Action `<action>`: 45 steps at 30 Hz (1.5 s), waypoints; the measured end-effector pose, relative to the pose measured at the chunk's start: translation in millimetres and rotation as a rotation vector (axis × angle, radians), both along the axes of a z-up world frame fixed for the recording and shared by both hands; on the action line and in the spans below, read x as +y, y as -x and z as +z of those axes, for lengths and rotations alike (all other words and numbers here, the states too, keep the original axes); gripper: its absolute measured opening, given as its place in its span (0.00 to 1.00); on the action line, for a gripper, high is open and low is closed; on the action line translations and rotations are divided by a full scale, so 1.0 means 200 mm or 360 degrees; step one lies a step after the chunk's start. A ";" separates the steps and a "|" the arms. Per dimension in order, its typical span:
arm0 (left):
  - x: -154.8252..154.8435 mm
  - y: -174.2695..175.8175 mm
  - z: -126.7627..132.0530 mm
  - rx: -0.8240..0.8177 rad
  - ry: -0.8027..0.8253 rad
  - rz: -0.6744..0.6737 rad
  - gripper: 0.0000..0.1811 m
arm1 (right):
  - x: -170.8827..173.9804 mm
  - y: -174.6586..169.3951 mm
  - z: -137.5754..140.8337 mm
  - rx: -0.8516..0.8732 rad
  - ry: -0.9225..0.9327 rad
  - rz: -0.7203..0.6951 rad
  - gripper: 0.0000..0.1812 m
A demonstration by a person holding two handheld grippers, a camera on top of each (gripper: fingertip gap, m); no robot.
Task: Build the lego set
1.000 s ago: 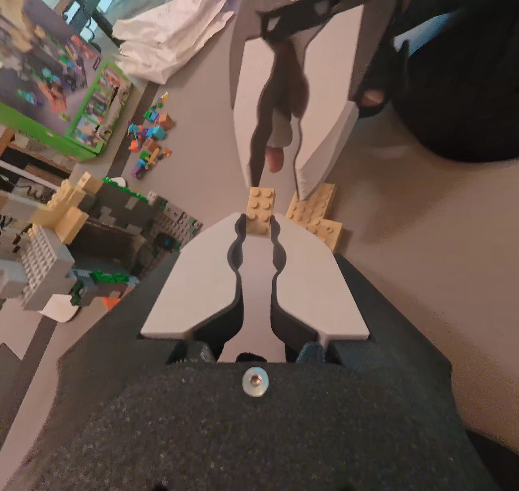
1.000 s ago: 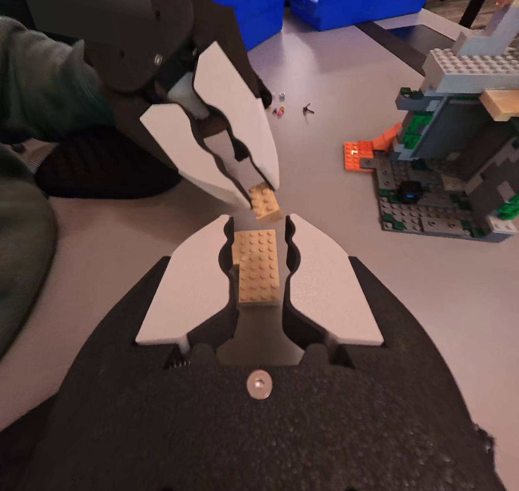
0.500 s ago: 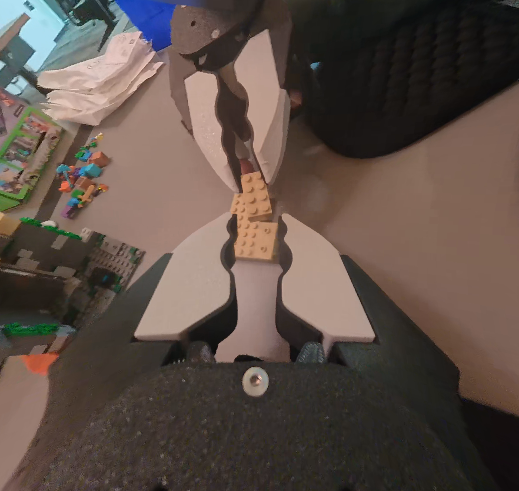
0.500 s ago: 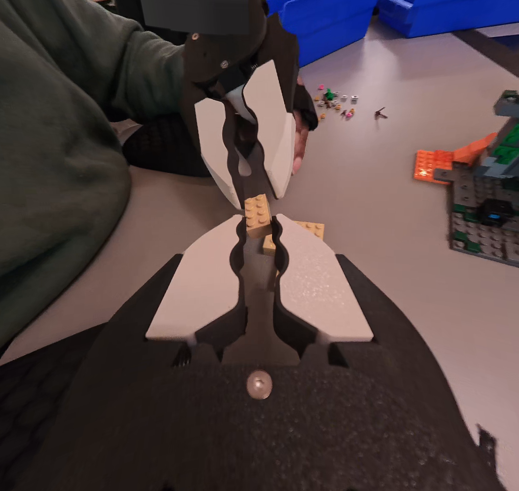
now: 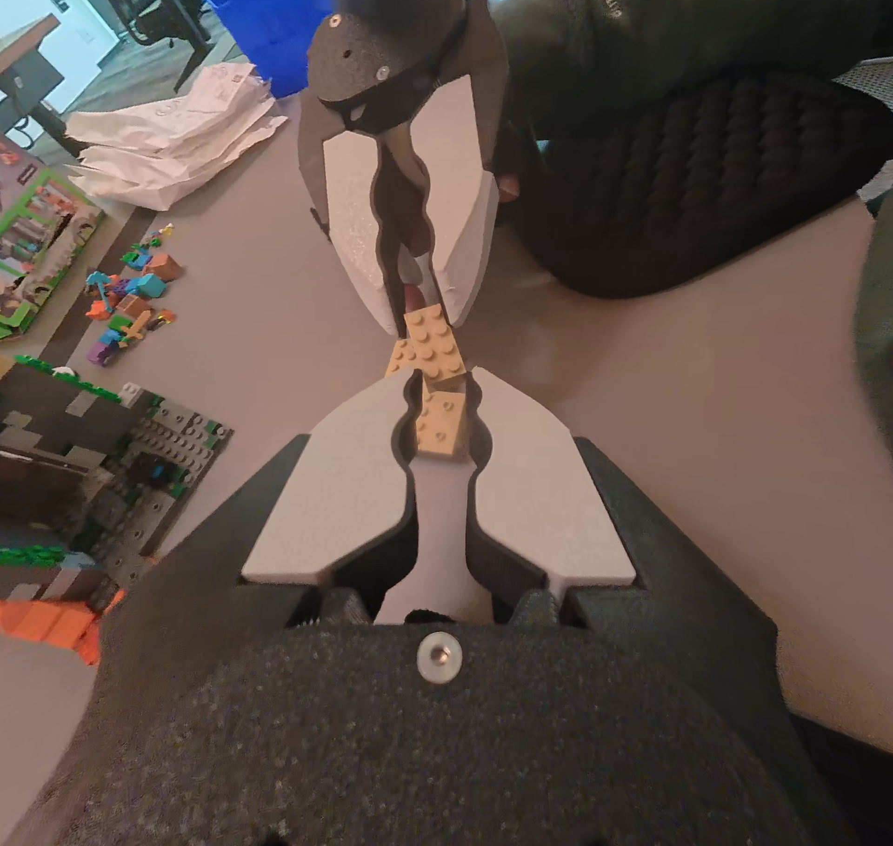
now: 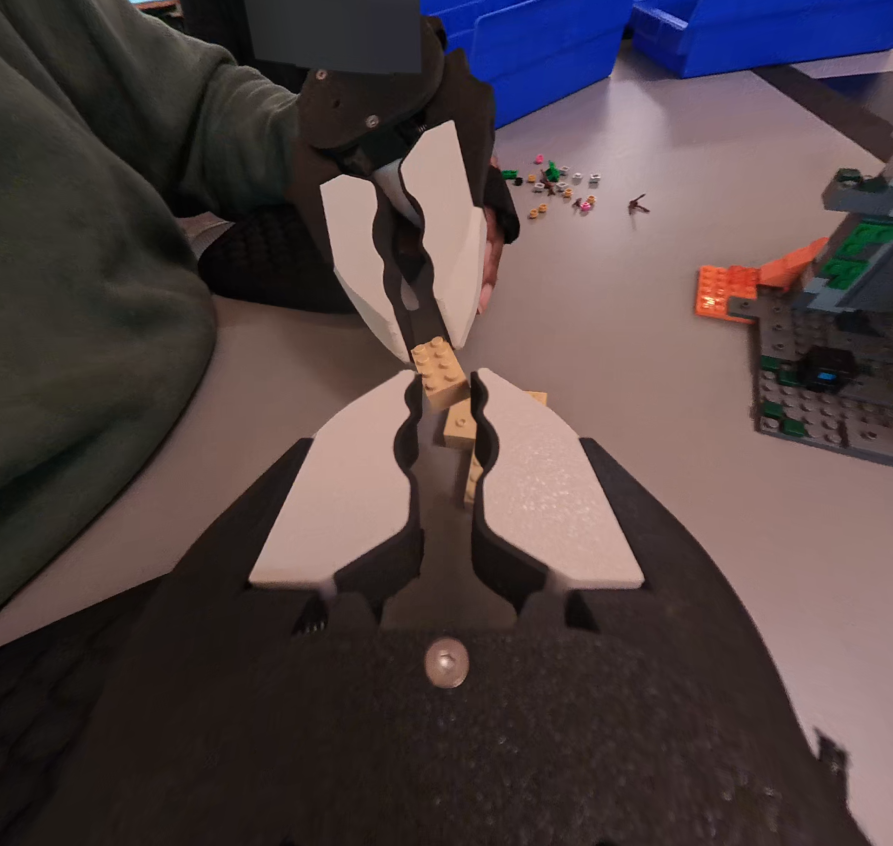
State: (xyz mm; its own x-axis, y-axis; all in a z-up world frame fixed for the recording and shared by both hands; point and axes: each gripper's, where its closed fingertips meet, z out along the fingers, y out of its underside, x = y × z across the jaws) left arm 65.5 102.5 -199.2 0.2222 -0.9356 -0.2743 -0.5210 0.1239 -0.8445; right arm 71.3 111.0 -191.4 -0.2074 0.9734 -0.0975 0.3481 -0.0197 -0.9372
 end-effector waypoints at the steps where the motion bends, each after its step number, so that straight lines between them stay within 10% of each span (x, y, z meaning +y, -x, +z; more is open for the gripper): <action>1: 0.01 0.00 0.00 -0.0004 -0.0007 0.0025 0.09 | 0.01 0.00 0.00 0.0001 -0.0003 -0.0023 0.10; 12: 0.14 0.08 0.01 -0.0036 0.0025 0.0309 0.09 | 0.15 0.02 0.01 -0.0069 -0.0088 -0.0337 0.13; 22: 0.25 0.14 0.05 -0.0232 0.0254 0.0589 0.09 | 0.20 0.13 0.02 -0.0168 -0.0896 -0.0723 0.21; 36: 0.26 0.11 0.16 -0.0605 0.0564 0.0656 0.09 | 0.25 0.14 0.11 -0.0094 -0.0911 -0.0983 0.27; 45: 0.24 0.09 0.20 -0.0713 0.0613 0.0599 0.09 | 0.27 0.12 0.14 -0.0014 -0.0941 -0.1002 0.14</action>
State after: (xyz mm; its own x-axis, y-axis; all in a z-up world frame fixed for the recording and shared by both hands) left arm 46.8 149.8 -160.0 0.5644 -0.7851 0.2552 -0.0608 -0.3478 -0.9356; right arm 48.3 165.7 -164.1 0.3862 0.7983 0.4622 0.4434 0.2787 -0.8519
